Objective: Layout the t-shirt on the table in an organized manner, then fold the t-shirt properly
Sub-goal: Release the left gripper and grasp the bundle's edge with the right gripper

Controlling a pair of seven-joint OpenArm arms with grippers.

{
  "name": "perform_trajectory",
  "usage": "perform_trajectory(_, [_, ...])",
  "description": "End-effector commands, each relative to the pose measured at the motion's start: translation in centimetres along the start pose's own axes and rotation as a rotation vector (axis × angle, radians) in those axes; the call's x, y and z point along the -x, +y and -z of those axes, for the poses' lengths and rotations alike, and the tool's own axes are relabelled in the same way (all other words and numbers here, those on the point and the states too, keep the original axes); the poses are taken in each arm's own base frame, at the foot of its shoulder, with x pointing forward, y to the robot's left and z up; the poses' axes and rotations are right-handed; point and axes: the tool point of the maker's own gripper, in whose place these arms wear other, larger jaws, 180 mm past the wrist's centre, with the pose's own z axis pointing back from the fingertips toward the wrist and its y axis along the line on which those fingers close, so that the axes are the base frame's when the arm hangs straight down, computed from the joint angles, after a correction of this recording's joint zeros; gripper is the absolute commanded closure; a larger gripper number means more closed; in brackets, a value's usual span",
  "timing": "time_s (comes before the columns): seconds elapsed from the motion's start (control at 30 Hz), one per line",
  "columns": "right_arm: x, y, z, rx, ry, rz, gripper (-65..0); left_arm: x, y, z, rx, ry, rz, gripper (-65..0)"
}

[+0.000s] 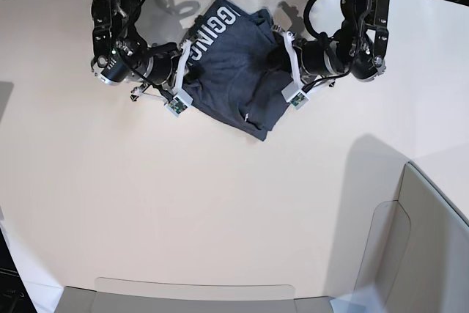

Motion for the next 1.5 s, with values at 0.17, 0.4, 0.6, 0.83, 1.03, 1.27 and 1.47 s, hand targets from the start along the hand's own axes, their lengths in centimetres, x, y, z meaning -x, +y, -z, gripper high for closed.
perform_trajectory(0.17, [0.8, 0.0, -2.3, 0.048, 0.016, -0.062, 0.0, -4.6, 0.3, -0.7, -0.016, -0.103, 0.042, 0.0])
perform_trajectory(0.4, [1.3, 0.5, -3.3, 0.059, 0.018, -0.082, 0.0, -6.1, -0.3, -0.5, -0.001, -0.137, 0.048, 0.0])
perform_trajectory(0.6, [0.5, 1.9, -2.7, 0.024, 0.012, -0.121, 0.0, -6.3, -0.8, 0.0, 0.016, -0.148, 0.030, 0.0])
perform_trajectory(0.83, [-4.8, 2.5, -4.3, 0.041, -0.118, -0.235, 0.0, -9.0, -1.6, -3.0, -0.028, -0.256, 0.103, 0.0])
perform_trajectory(1.03, [-8.1, 3.0, -4.9, -0.008, -0.219, -0.244, 0.0, -9.6, 0.3, -7.2, -0.134, -0.437, 0.052, 0.0])
perform_trajectory(1.27, [-8.3, 4.5, -3.5, -0.067, -0.215, -0.217, 0.0, -7.3, 3.9, -10.0, -0.254, -0.467, -0.046, 0.0])
perform_trajectory(1.47, [-5.9, 6.6, -0.2, -0.177, -0.138, -0.183, 0.0, -5.5, 4.5, -10.2, -0.279, -0.444, -0.085, 0.0])
